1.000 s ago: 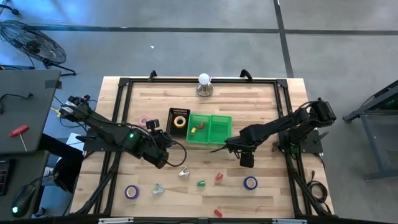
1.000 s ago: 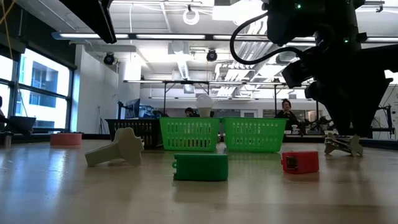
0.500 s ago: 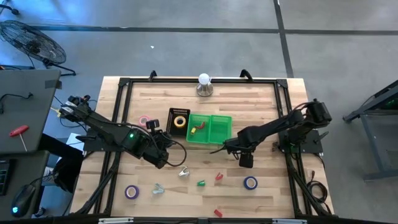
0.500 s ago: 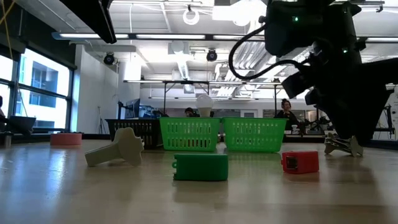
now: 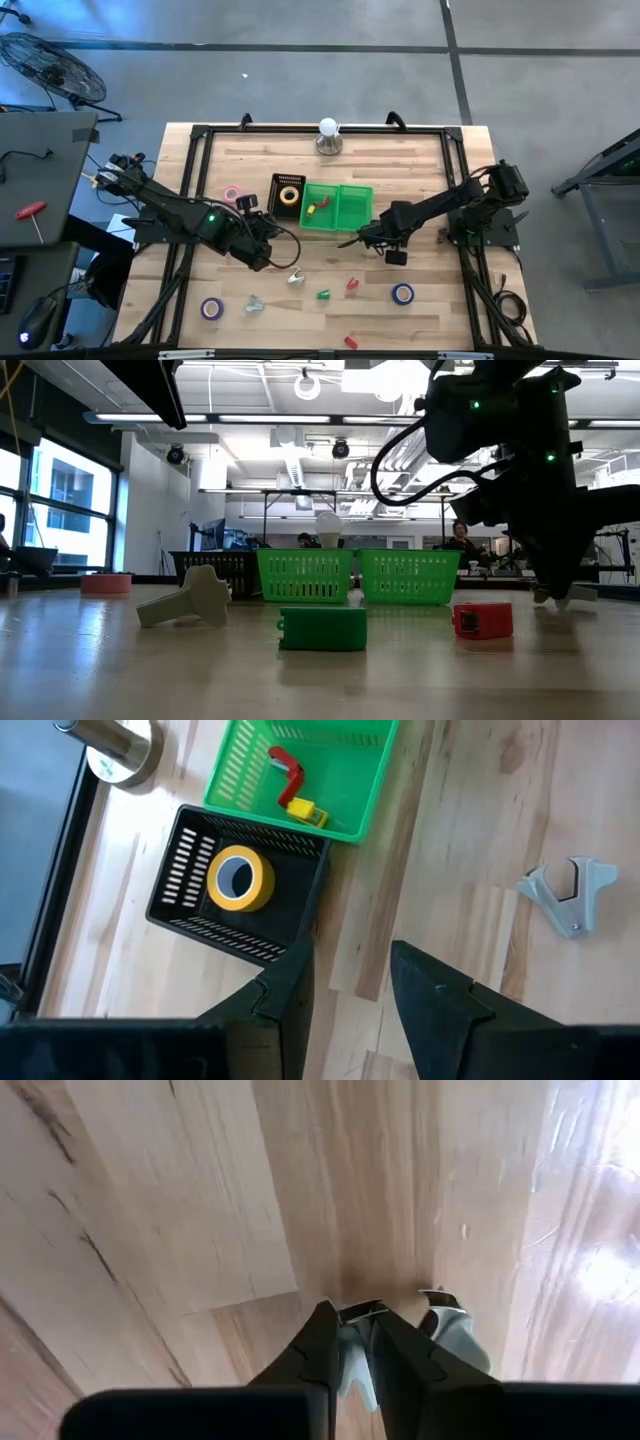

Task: Pick and place Stapler, Stapler remover, tape
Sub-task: Put the top gray staple remover into the right green bin

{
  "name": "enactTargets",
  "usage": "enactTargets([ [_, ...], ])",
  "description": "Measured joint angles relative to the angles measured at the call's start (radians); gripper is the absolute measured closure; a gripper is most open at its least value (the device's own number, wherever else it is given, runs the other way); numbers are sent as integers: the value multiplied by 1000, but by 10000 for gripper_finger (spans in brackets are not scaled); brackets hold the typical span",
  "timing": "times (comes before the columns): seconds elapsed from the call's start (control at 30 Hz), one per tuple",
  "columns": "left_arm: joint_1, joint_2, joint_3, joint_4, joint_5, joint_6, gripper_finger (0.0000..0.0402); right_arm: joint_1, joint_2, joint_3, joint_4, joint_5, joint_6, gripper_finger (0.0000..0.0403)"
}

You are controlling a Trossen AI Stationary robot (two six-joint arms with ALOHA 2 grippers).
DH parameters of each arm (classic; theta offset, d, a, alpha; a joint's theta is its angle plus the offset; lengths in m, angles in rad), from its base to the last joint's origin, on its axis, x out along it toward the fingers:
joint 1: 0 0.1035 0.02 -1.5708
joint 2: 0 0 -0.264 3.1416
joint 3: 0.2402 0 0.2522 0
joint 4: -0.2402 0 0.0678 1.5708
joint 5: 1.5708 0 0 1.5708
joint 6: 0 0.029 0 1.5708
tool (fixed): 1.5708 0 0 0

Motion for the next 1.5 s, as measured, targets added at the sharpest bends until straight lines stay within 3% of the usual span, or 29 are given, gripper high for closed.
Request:
enactTargets([
  [0.37, 0, 0, 0, 4, 1, 0, 273, 35, -4, 35, -38, 97, 53, 372],
  [0.7, 0, 0, 0, 4, 1, 1, 273, 91, -6, 293, -206, 289, 18, 372],
  [0.9, 0, 0, 0, 4, 13, 3, 273, 72, -6, 428, -125, 380, -115, 372],
  [1.13, -5, 0, 0, 3, 71, -13, 273, -46, -6, 423, 53, 295, -241, 372],
  [1.27, -34, 0, 0, -9, 36, -19, 273, -116, -6, 376, 38, 255, -235, 372],
  [1.4, -60, 0, 0, -23, 12, -19, 273, -163, -7, 327, 89, 137, -235, 372],
  [1.5, -68, 0, 0, -36, 6, -19, 273, -185, -6, 295, 160, 75, -258, 342],
])
